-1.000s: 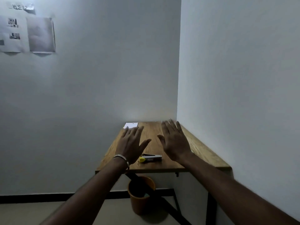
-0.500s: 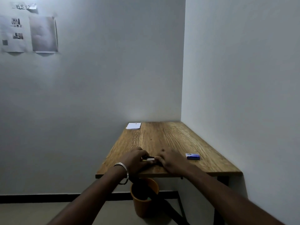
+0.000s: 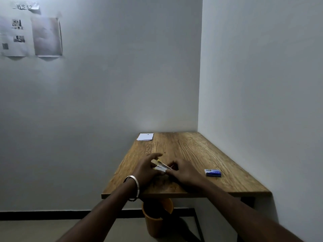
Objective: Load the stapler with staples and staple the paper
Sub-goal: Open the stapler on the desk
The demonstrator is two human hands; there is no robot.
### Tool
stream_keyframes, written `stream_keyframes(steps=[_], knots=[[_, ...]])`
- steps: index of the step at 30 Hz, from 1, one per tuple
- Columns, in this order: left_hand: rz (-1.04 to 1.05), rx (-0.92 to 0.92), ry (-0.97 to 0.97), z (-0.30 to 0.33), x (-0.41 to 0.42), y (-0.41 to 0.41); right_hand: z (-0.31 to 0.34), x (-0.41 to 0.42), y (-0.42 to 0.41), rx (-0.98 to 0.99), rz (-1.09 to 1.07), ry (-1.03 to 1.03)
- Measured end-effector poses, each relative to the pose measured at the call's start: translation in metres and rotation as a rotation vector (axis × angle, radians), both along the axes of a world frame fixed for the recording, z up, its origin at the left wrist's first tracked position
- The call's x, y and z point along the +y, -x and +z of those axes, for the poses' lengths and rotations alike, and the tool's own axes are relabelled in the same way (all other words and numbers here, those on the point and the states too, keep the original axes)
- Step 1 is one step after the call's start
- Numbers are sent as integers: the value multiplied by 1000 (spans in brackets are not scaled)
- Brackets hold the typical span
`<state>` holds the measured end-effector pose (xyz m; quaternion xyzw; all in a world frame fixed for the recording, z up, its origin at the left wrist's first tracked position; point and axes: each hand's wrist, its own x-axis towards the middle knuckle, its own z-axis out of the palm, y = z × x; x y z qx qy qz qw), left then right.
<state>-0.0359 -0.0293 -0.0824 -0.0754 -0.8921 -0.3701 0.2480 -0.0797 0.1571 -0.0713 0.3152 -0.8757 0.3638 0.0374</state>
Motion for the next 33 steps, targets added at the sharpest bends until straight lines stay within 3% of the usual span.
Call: stream_keyframes(steps=[4, 12, 17, 23, 33], knots=[[3, 71, -216, 2, 0, 3, 3, -6, 1, -216, 78, 188], [-125, -18, -636, 6, 8, 12, 0, -19, 11, -558, 13, 624], [-162, -81, -363, 10, 15, 12, -7, -26, 19, -604, -33, 834], [-138, -94, -295, 8, 16, 14, -10, -19, 27, -510, -34, 782], [-67, -119, -261, 6, 17, 19, -9, -16, 25, -534, -15, 819]])
